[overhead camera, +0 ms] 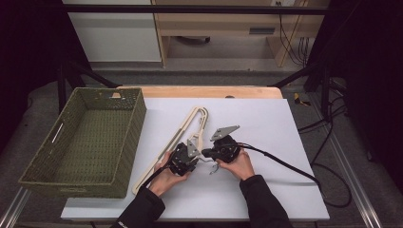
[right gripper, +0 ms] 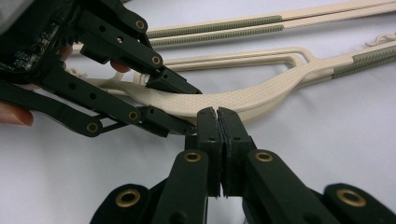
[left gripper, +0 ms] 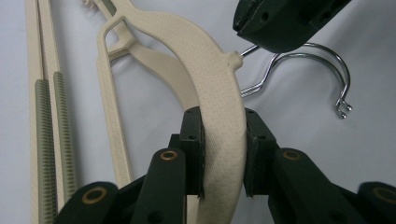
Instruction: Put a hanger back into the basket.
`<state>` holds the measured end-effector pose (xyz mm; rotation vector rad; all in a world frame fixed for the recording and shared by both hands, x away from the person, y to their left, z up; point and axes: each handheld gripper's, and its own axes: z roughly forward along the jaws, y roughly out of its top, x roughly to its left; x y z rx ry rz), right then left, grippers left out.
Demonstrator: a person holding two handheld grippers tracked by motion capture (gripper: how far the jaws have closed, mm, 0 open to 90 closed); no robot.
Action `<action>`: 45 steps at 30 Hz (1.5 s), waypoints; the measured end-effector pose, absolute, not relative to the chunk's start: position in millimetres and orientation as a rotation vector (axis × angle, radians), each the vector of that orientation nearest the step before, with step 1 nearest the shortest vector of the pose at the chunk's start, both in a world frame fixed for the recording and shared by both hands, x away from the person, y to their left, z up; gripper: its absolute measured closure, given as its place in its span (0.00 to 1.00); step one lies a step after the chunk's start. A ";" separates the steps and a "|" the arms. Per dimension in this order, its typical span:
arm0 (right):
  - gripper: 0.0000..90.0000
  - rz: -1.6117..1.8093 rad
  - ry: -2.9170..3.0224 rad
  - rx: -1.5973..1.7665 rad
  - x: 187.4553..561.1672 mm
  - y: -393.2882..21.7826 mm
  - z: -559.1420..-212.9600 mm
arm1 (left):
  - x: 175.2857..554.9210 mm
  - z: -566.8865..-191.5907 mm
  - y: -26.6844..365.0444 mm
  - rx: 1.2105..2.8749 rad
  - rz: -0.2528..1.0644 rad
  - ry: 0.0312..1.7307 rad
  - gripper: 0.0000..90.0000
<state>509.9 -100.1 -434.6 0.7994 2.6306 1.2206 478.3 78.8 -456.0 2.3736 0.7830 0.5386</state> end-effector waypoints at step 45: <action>0.14 1.487 2.036 1.094 439.2 -235.8 -403.1 | 481.4 -397.3 146.3 2.162 0.759 1.013 0.95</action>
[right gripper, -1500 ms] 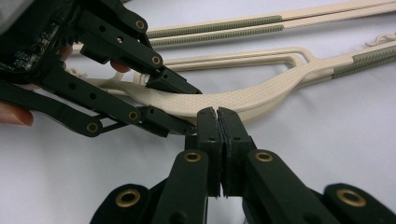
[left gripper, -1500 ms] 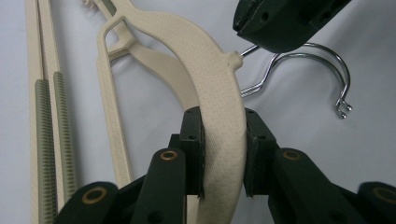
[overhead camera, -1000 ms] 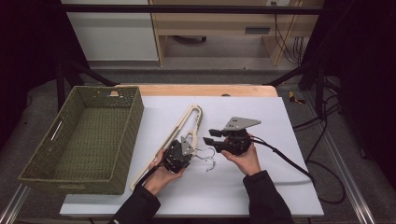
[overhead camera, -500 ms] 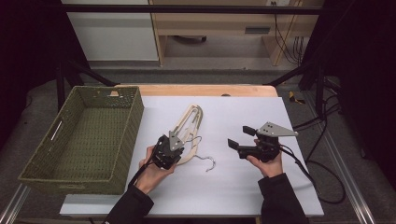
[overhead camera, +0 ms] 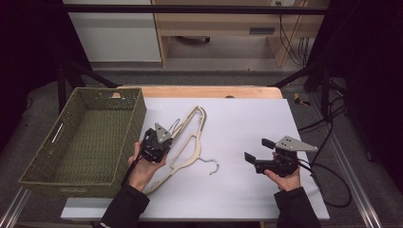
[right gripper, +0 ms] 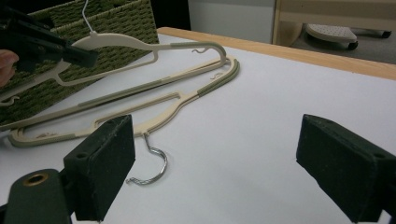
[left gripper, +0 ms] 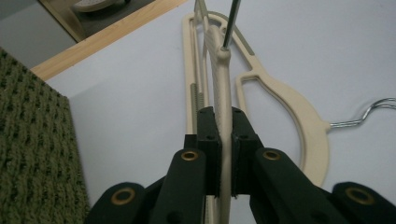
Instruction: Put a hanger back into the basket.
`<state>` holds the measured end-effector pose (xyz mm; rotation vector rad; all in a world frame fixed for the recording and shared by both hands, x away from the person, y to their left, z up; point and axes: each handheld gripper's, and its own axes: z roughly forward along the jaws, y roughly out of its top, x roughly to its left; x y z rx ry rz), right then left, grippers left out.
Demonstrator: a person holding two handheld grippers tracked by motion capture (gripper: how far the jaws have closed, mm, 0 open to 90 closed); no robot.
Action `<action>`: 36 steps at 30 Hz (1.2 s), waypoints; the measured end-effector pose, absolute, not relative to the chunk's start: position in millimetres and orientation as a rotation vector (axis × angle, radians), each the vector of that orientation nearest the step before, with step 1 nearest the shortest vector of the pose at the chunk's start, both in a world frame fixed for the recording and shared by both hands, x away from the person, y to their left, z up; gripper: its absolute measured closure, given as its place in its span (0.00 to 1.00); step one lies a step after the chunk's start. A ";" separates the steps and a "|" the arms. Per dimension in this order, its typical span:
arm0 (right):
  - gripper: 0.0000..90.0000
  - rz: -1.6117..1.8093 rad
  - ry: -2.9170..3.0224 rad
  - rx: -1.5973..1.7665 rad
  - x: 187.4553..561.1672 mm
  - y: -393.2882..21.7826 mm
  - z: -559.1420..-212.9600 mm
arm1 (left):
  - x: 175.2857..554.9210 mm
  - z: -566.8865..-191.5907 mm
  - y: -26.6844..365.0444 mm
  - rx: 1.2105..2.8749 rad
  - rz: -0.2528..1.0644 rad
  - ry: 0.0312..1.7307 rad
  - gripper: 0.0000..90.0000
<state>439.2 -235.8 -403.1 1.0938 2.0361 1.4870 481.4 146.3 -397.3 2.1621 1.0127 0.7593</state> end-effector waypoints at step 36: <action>0.07 1.476 2.030 1.093 431.0 -241.2 -400.3 | 449.0 -265.1 233.1 1.915 0.610 0.838 0.95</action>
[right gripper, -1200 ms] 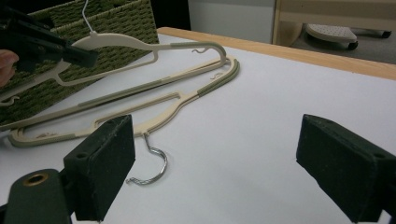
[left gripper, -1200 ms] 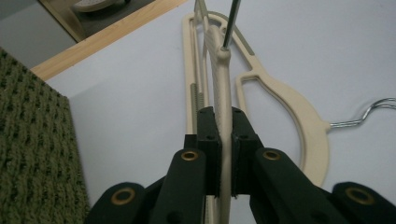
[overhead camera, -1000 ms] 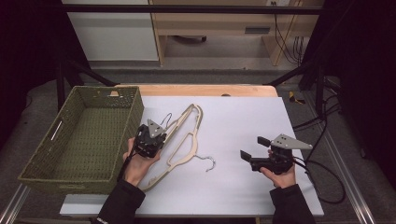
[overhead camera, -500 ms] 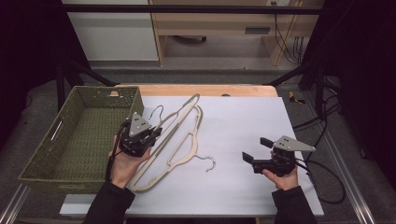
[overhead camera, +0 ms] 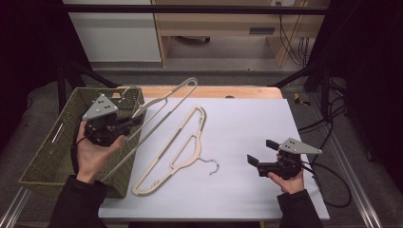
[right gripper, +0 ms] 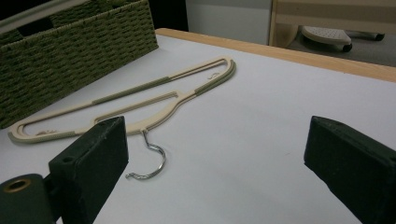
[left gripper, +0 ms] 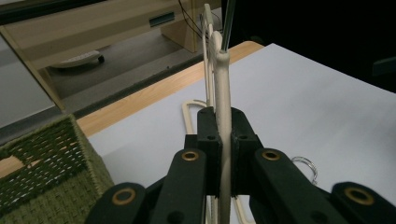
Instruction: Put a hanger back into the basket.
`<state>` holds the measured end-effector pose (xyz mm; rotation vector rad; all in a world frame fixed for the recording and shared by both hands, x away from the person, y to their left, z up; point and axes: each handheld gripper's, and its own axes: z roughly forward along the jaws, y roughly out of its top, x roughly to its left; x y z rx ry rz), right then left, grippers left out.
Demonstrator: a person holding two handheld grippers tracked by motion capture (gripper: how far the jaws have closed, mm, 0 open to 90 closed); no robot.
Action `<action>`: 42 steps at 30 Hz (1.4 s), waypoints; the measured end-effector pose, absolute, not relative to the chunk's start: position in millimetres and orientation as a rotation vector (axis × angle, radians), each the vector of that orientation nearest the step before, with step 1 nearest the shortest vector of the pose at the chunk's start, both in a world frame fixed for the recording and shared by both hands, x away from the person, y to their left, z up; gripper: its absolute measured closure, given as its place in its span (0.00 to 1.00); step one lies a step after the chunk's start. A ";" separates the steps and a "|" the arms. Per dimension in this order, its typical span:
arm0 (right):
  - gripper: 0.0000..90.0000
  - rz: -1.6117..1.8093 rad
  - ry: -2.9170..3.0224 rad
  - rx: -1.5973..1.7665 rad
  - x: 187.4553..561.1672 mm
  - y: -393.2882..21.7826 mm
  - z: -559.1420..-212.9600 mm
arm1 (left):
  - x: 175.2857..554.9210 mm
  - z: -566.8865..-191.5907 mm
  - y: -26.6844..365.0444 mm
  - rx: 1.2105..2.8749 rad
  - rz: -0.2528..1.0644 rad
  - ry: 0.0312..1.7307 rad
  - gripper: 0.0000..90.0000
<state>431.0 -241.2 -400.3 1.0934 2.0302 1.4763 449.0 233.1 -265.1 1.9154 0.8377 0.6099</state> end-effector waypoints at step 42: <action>0.03 1.445 2.043 1.066 431.9 -241.2 -400.7 | 493.8 -290.4 394.6 1.935 0.681 0.964 0.95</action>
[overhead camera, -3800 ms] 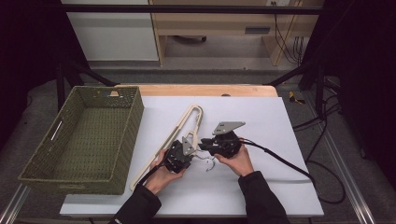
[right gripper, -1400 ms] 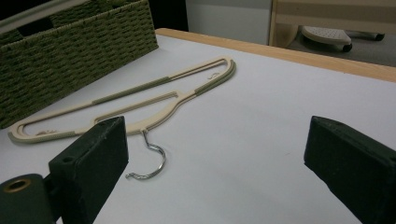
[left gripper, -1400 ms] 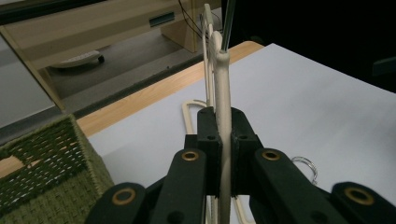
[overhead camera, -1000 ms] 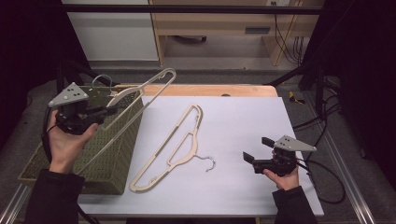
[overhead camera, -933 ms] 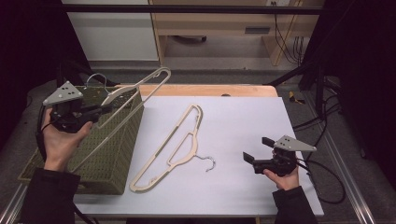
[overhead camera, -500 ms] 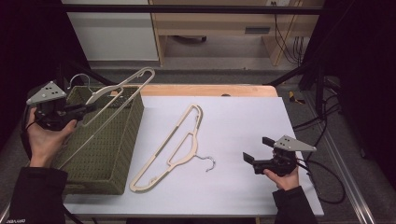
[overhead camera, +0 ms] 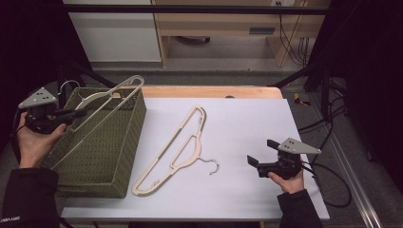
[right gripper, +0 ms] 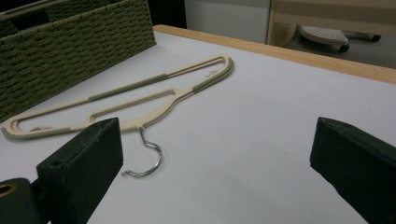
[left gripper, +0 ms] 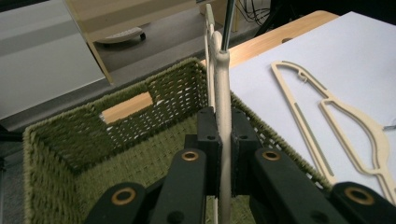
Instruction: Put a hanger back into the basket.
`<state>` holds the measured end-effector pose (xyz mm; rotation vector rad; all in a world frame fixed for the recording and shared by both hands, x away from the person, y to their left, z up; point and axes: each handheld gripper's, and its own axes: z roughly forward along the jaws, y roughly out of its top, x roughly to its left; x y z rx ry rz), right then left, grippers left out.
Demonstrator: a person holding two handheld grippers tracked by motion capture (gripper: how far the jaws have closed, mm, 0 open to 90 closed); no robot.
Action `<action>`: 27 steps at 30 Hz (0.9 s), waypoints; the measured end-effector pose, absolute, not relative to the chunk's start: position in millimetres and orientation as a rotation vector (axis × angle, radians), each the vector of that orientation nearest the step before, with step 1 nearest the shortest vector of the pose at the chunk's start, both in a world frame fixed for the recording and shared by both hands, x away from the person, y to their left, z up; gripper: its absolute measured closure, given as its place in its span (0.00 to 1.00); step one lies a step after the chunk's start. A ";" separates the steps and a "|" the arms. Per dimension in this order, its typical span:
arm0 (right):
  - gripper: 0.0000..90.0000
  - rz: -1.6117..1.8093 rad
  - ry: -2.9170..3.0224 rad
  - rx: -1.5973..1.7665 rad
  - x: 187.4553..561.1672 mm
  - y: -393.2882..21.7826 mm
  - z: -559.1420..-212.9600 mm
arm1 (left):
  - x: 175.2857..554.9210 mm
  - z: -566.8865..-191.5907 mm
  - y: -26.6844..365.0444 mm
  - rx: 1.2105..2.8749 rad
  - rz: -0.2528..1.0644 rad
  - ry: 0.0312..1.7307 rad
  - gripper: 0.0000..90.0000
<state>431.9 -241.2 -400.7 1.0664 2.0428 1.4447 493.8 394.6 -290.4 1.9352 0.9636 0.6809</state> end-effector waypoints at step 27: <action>0.04 1.440 2.047 1.076 431.9 -240.2 -400.8 | 502.8 -359.5 400.7 1.962 0.496 1.136 0.95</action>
